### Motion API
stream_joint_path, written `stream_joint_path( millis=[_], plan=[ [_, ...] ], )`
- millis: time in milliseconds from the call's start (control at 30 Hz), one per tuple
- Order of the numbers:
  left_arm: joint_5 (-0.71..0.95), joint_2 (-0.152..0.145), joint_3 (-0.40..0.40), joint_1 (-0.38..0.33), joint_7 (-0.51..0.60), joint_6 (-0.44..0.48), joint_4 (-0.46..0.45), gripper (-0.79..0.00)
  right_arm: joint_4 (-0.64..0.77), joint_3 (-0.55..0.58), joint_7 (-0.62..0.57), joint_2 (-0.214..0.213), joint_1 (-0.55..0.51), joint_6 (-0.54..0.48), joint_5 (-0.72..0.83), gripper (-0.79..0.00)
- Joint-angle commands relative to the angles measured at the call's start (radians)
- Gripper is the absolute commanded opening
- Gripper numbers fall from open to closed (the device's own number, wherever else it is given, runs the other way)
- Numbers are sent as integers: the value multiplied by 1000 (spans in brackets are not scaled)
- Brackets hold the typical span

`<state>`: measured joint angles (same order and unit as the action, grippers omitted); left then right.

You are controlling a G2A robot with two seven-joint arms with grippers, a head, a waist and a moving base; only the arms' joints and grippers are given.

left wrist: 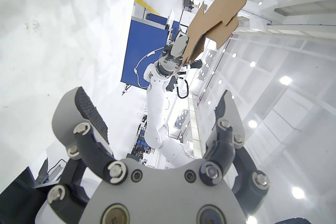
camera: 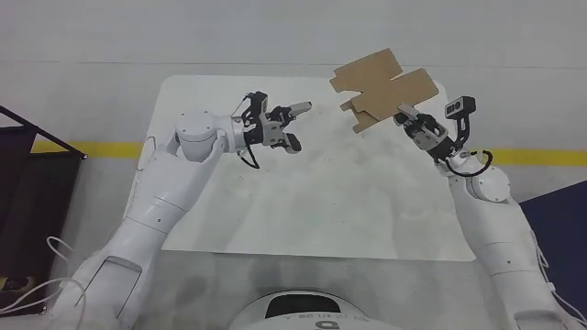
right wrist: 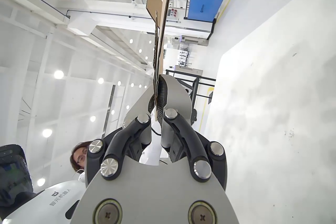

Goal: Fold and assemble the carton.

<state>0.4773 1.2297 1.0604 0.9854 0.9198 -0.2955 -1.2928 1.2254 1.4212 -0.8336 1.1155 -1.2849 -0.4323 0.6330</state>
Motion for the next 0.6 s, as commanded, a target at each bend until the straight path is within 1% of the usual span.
stream_joint_path(
  millis=[0,167,367,567],
  plan=[
    [-5,1,-8,3,3,18,3,0,24,-4,15,1,-9,2,-8,-785],
    [-21,5,-33,0,9,61,0,0,72,-11,34,3,-33,-3,-30,-785],
    [-73,9,-55,-15,-29,102,-6,0,132,-23,32,4,-63,-7,-72,-785],
    [-76,17,-79,-45,-29,103,19,0,178,-20,40,3,-87,-4,-98,-785]
  ],
)
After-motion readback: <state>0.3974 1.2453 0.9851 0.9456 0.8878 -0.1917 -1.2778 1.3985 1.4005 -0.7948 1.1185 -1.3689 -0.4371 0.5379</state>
